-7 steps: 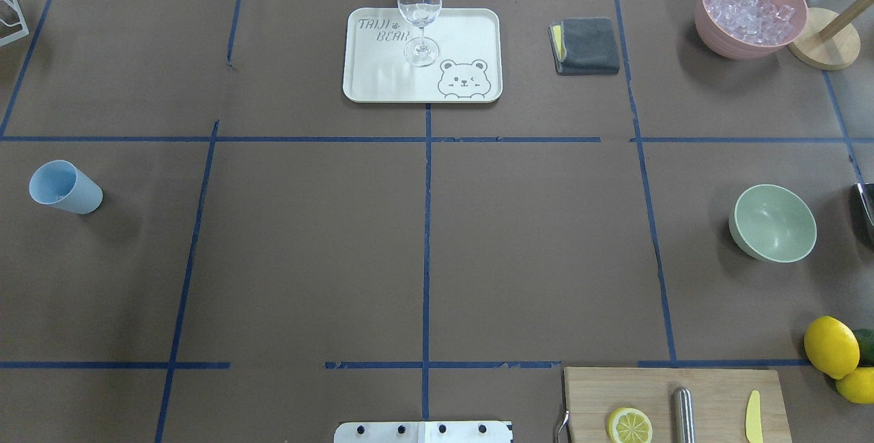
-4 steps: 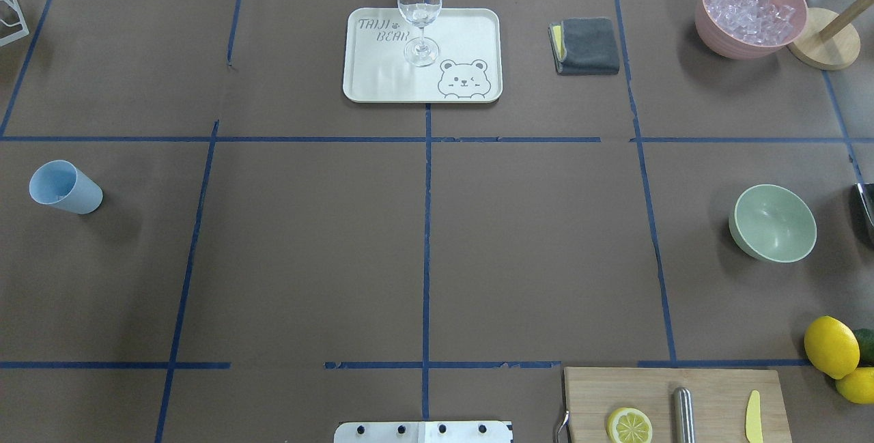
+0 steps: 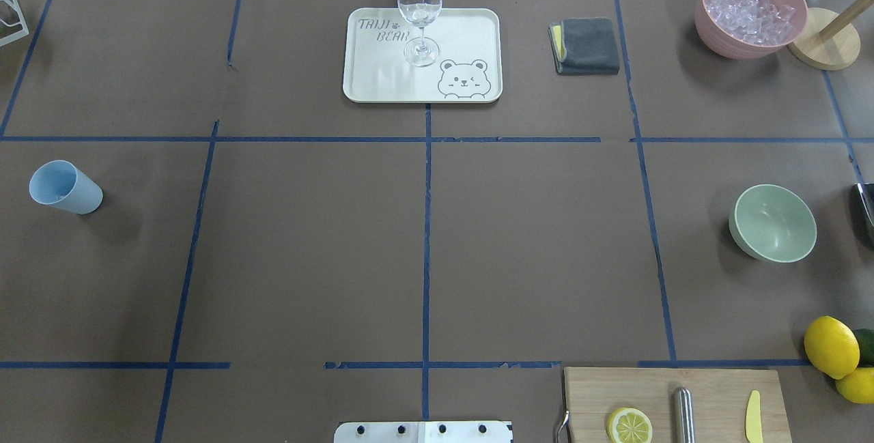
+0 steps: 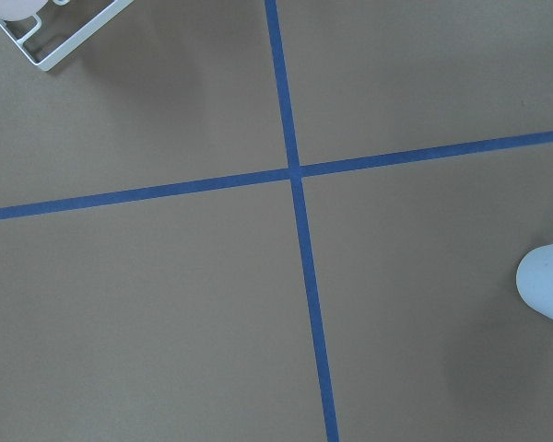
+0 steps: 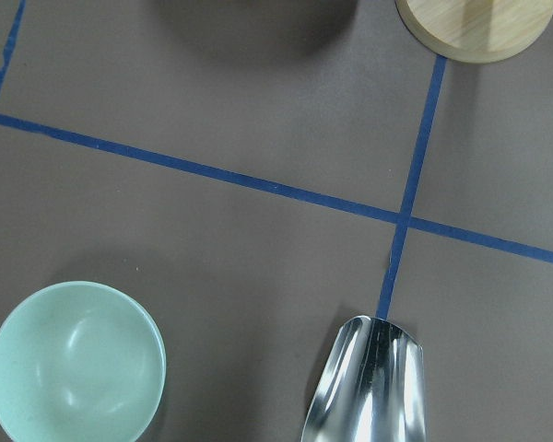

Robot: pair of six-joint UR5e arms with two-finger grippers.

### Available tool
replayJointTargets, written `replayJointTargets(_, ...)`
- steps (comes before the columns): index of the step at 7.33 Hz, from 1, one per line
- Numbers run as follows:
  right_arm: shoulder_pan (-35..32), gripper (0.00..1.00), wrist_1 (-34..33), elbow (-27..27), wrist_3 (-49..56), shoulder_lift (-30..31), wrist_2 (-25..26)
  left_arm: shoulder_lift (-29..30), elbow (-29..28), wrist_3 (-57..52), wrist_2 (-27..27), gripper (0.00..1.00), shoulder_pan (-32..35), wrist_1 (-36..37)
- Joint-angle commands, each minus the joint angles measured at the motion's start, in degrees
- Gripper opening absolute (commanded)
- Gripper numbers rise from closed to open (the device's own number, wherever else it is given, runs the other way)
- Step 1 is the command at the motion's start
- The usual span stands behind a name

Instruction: Pour ice into bowl

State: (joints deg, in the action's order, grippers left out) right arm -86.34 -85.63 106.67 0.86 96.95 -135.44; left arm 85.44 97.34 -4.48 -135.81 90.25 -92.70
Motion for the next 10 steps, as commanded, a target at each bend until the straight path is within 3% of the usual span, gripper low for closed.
replayJointTargets(1,0.12,1.0,1.16,0.47,-1.39,-0.35,-0.34,0.25,0.04,0.0,0.02,1.0,0.02,-0.02)
replayJointTargets(4,7.92,0.96,12.92,-1.27,-2.79,0.79,-0.08,0.34,0.04,0.09,-0.07,1.0,0.02,-0.11)
replayJointTargets(5,11.08,0.98,13.81,-2.07,-7.23,1.66,0.53,0.34,0.04,0.18,-0.07,1.0,0.02,-0.11)
replayJointTargets(7,19.14,0.99,23.34,-2.77,-23.78,1.84,6.21,0.34,0.04,0.26,-0.07,1.0,0.02,-0.11)
replayJointTargets(8,23.81,0.99,30.53,-4.61,-31.98,1.93,9.55,0.34,0.04,0.26,-0.16,1.0,0.02,-0.11)
replayJointTargets(10,27.63,0.99,41.19,-12.14,-35.32,1.93,12.31,0.34,0.04,0.26,-0.16,1.0,0.02,-0.11)
